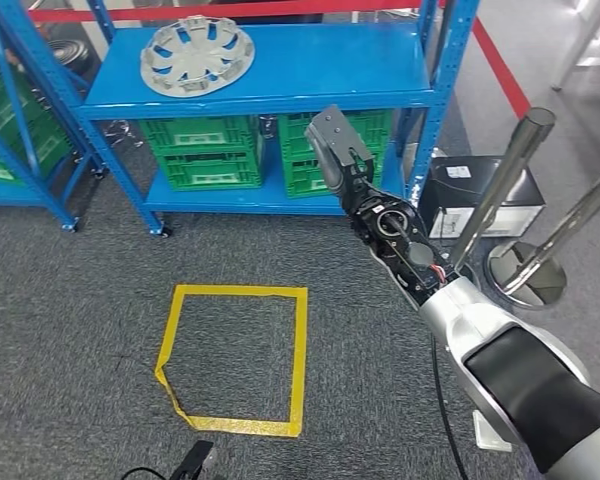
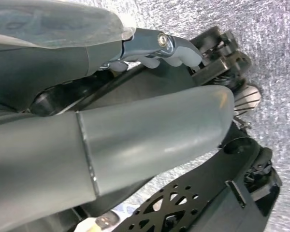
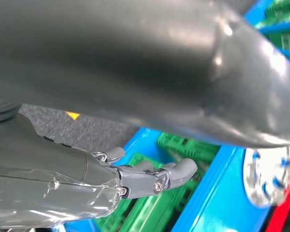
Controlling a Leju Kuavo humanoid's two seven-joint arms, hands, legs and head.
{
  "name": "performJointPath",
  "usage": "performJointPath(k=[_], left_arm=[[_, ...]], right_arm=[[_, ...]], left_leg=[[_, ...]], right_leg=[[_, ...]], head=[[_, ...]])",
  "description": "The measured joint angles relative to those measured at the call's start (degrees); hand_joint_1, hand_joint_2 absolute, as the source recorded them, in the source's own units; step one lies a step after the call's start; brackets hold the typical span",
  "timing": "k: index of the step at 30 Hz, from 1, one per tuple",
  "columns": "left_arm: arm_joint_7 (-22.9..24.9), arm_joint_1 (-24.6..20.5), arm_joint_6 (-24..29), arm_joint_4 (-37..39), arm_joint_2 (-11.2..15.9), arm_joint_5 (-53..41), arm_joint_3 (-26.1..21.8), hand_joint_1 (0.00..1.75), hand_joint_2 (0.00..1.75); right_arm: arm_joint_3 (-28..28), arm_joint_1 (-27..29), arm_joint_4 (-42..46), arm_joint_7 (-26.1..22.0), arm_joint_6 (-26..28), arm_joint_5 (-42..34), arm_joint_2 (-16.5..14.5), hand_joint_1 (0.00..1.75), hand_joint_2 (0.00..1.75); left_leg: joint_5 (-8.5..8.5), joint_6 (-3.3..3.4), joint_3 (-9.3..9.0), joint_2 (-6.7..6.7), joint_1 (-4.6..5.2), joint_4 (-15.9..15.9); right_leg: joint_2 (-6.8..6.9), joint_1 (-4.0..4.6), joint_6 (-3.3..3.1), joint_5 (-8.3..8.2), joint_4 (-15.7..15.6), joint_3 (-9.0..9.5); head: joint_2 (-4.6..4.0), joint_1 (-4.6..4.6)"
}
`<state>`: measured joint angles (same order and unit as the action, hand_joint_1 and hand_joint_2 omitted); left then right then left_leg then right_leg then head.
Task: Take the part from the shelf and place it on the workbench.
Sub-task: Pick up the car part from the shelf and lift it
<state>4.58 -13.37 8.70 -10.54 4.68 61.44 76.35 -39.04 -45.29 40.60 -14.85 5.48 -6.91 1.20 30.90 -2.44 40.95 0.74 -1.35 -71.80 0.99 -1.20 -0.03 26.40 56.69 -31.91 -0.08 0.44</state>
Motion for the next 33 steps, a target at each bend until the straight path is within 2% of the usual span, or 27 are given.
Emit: performJointPath(k=[1, 3, 5, 6, 8, 9, 10, 12, 13, 14, 16, 17, 18, 19, 20, 22, 23, 24, 25, 26, 27, 28, 29, 30, 31, 32, 33], left_arm=[[0.1, 0.0, 0.0, 0.0, 0.0, 0.0, 0.0, 0.00, 0.00], [0.2, 0.2, 0.0, 0.0, 0.1, 0.1, 0.0, 0.00, 0.00], [0.2, 0.5, 0.0, 0.0, 0.3, 0.2, 0.0, 0.00, 0.00], [0.2, 0.6, -0.1, 0.1, 0.4, 0.3, 0.0, 0.00, 0.00], [0.2, 0.8, -0.3, 0.1, 0.4, 0.4, 0.0, 0.00, 0.00], [0.1, 0.9, -0.4, 0.1, 0.4, 0.5, 0.0, 0.00, 0.00], [0.0, 0.9, -0.5, 0.1, 0.5, 0.6, 0.0, 0.00, 0.00], [-0.3, 0.9, -0.9, 0.1, 0.5, 0.6, 0.0, 0.00, 0.00], [-0.5, 1.0, -1.1, 0.1, 0.5, 0.6, 0.1, 0.00, 0.00], [-0.6, 1.0, -1.3, 0.1, 0.5, 0.5, 0.1, 0.00, 0.00], [-0.7, 1.0, -1.7, 0.1, 0.4, 0.4, 0.1, 0.00, 0.00], [-0.7, 1.1, -1.8, 0.1, 0.4, 0.3, 0.1, 0.00, 0.00], [-0.7, 1.1, -1.8, 0.1, 0.4, 0.1, 0.1, 0.00, 0.00], [-0.7, 1.3, -1.9, 0.1, 0.3, 0.0, 0.1, 0.00, 0.00], [-0.7, 1.4, -2.0, 0.1, 0.3, -0.1, 0.1, 0.00, 0.00], [-0.7, 1.6, -2.1, 0.1, 0.4, -0.4, 0.1, 0.00, 0.00], [-0.7, 1.7, -2.1, 0.1, 0.5, -0.5, 0.1, 0.00, 0.00], [-0.7, 1.7, -2.2, 0.2, 0.6, -0.5, 0.1, 0.00, 0.00], [-0.7, 1.7, -2.2, 0.2, 0.7, -0.6, 0.1, 0.00, 0.00], [-0.7, 1.6, -2.2, 0.2, 0.8, -0.6, 0.1, 0.00, 0.00], [-0.7, 1.6, -2.2, 0.2, 0.8, -0.7, 0.1, 0.00, 0.00], [-0.7, 1.5, -2.2, 0.2, 0.8, -0.7, 0.1, 0.00, 0.00], [-0.7, 1.4, -2.2, 0.2, 0.8, -0.8, 0.1, 0.00, 0.00], [-0.7, 1.2, -2.2, 0.2, 0.8, -0.8, 0.1, 0.00, 0.00], [-0.7, 1.1, -2.2, 0.2, 0.8, -0.9, 0.1, 0.00, 0.00], [-0.7, 0.9, -2.3, 0.2, 0.8, -1.0, 0.0, 0.00, 0.00], [-0.7, 0.7, -2.3, 0.2, 0.9, -1.1, 0.0, 0.00, 0.00]], right_arm=[[0.0, 0.0, 0.0, 0.0, 0.0, 0.0, 0.0, 0.00, 0.00], [0.0, -0.1, 0.0, -0.2, 0.0, 0.0, 0.0, 0.00, 0.00], [0.0, -0.2, -0.1, -0.7, -0.3, -0.2, 0.0, 0.00, 0.00], [0.0, -0.1, -0.1, -1.0, -0.5, -0.4, 0.0, 0.00, 0.00], [0.0, 0.1, -0.3, -1.3, -0.8, -0.7, 0.0, 0.00, 0.00], [0.0, 0.1, -0.4, -1.4, -0.8, -0.8, -0.1, 0.00, 0.00], [0.0, 0.0, -0.4, -1.5, -0.8, -0.9, -0.2, 0.00, 0.00], [0.0, -0.1, -0.5, -1.7, -0.6, -1.1, -0.4, 0.00, 0.00], [0.1, -0.1, -0.5, -1.8, -0.5, -1.2, -0.4, 0.00, 0.00], [0.2, -0.2, -0.5, -1.9, -0.3, -1.4, -0.4, 0.00, 0.00], [0.4, -0.1, -0.5, -2.0, 0.0, -1.7, -0.4, 0.00, 0.00], [0.5, 0.1, -0.5, -2.1, 0.0, -1.8, -0.3, 0.00, 0.00], [0.5, 0.5, -0.6, -2.1, 0.1, -1.9, -0.3, 0.00, 0.00], [0.5, 0.9, -0.6, -2.1, 0.1, -2.1, -0.2, 0.00, 0.00], [0.6, 1.2, -0.6, -2.1, 0.2, -2.2, -0.1, 0.00, 0.00], [0.7, 1.6, -0.7, -2.1, 0.4, -2.4, 0.2, 0.00, 0.00], [0.8, 1.7, -0.7, -2.2, 0.5, -2.5, 0.3, 0.00, 0.00], [0.9, 2.0, -0.7, -2.2, 0.6, -2.6, 0.3, 0.00, 0.00], [1.0, 2.3, -0.8, -2.2, 0.7, -2.7, 0.4, 0.00, 0.00], [1.2, 2.4, -0.7, -2.2, 0.7, -2.7, 0.4, 0.00, 0.00], [1.4, 2.4, -0.7, -2.2, 0.8, -2.7, 0.4, 0.00, 0.00], [1.6, 2.4, -0.6, -2.3, 0.9, -2.7, 0.5, 0.00, 0.00], [1.9, 2.2, -0.5, -2.3, 1.0, -2.7, 0.5, 0.00, 0.00], [2.0, 2.2, -0.5, -2.4, 1.1, -2.8, 0.5, 0.00, 0.00], [2.1, 2.4, -0.4, -2.4, 1.1, -2.8, 0.5, 0.00, 0.00], [2.1, 2.7, -0.4, -2.4, 1.1, -2.8, 0.5, 0.00, 0.00], [2.1, 3.2, -0.5, -2.3, 1.0, -2.9, 0.5, 0.00, 0.00]], left_leg=[[-1.24, 0.50, -0.41, -0.09, 0.29, 1.2], [-5.25, 2.00, -3.69, -0.52, 1.16, 8.8], [-7.36, 3.35, -6.72, -1.28, 2.09, 15.5], [-7.50, 3.40, -7.38, -1.55, 2.34, 17.1], [-7.44, 2.43, -7.67, -1.50, 2.38, 17.8], [-7.37, 2.19, -7.68, -1.42, 2.44, 17.8], [-7.25, 2.36, -7.67, -1.36, 2.45, 17.9], [-6.63, 3.57, -8.23, -1.20, 2.32, 18.7], [-6.42, 3.98, -8.84, -1.13, 2.09, 19.3], [-6.16, 4.30, -9.51, -1.05, 1.97, 19.8], [-5.95, 4.54, -10.55, -0.96, 1.80, 20.1], [-5.71, 4.52, -10.92, -0.86, 1.69, 20.1], [-5.40, 4.37, -11.39, -0.69, 1.53, 20.1], [-5.04, 4.08, -11.97, -0.44, 1.31, 20.1], [-4.60, 3.65, -12.66, -0.14, 1.01, 20.0], [-3.39, 2.53, -14.11, 0.38, 0.42, 19.8], [-2.75, 1.98, -14.63, 0.59, 0.17, 19.6], [-2.18, 1.45, -14.90, 0.73, 0.06, 19.4], [-1.77, 1.05, -15.08, 0.80, -0.03, 19.3], [-1.64, 0.75, -15.15, 0.85, -0.13, 19.1], [-1.99, 0.45, -14.72, 0.78, -0.21, 18.3], [-3.05, 0.24, -13.54, 0.56, -0.33, 16.1], [-4.50, -0.04, -11.32, 0.25, -0.36, 12.5], [-5.73, -0.28, -8.29, -0.08, -0.32, 8.1], [-5.86, -0.43, -5.07, -0.33, -0.19, 3.9], [-4.59, -0.50, -2.24, -0.44, 0.04, 1.0], [-2.23, -0.37, -0.14, -0.46, 0.35, -0.1]], right_leg=[[0.52, 0.30, -0.16, 0.12, 0.0, 0.15], [1.24, 0.72, -0.37, 0.34, 0.0, 0.45], [1.75, 0.96, -0.26, 0.45, -0.2, 0.45], [1.95, 1.08, -0.23, 0.51, -0.1, 0.34], [2.11, 1.16, -0.27, 0.61, -0.1, 0.20], [2.19, 1.10, -0.18, 0.60, -0.2, 0.27], [2.24, 0.97, 0.09, 0.36, -0.3, 0.44], [2.21, 0.82, 0.90, 0.01, -0.1, 0.60], [1.73, 0.81, 1.11, 0.21, 0.8, 0.30], [1.04, 0.76, 1.22, 1.00, 2.6, -0.54], [-0.45, 0.64, 1.42, 3.72, 9.0, -3.89], [-0.79, 0.57, 1.63, 5.01, 12.7, -6.04], [-0.92, 0.40, 1.95, 5.50, 15.3, -7.81], [-0.93, 0.13, 2.29, 4.96, 16.0, -8.77], [-0.91, -0.25, 2.69, 3.42, 14.6, -8.69], [-0.96, -1.22, 3.93, -1.31, 7.1, -6.39], [-1.06, -1.40, 4.19, -2.45, 3.5, -5.31], [-1.22, -1.41, 3.97, -3.06, 1.3, -4.40], [-1.37, -1.22, 3.34, -2.83, 0.5, -3.96], [-1.45, -0.87, 2.36, -2.01, 0.4, -3.66], [-1.54, -0.78, 1.58, -1.81, 0.5, -3.08], [-1.57, -0.75, 1.02, -1.40, 0.4, -2.55], [-1.62, -0.75, 0.59, -0.95, 0.1, -1.75], [-1.66, -0.76, 0.27, -0.41, -0.3, -0.70], [-1.66, -0.72, 0.04, 0.22, -0.7, 0.47], [-1.66, -0.67, -0.12, 0.94, -1.3, 1.86], [-1.66, -0.63, -0.23, 1.74, -1.9, 3.44]], head=[[0.00, -0.02], [0.00, -0.02], [0.01, 0.02], [0.01, 0.08], [0.02, 0.20], [0.02, 0.25], [0.02, 0.23], [0.01, 0.29], [0.01, 0.48], [0.00, 0.68], [-0.01, 1.04], [-0.01, 1.08], [0.00, 1.20], [0.00, 1.30], [0.01, 1.41], [0.01, 1.78], [0.00, 1.91], [-0.01, 1.98], [0.00, 1.89], [0.00, 1.68], [0.01, 1.49], [0.01, 1.28], [0.01, 1.11], [0.01, 0.86], [0.01, 0.62], [0.01, 0.43], [0.01, 0.25]])
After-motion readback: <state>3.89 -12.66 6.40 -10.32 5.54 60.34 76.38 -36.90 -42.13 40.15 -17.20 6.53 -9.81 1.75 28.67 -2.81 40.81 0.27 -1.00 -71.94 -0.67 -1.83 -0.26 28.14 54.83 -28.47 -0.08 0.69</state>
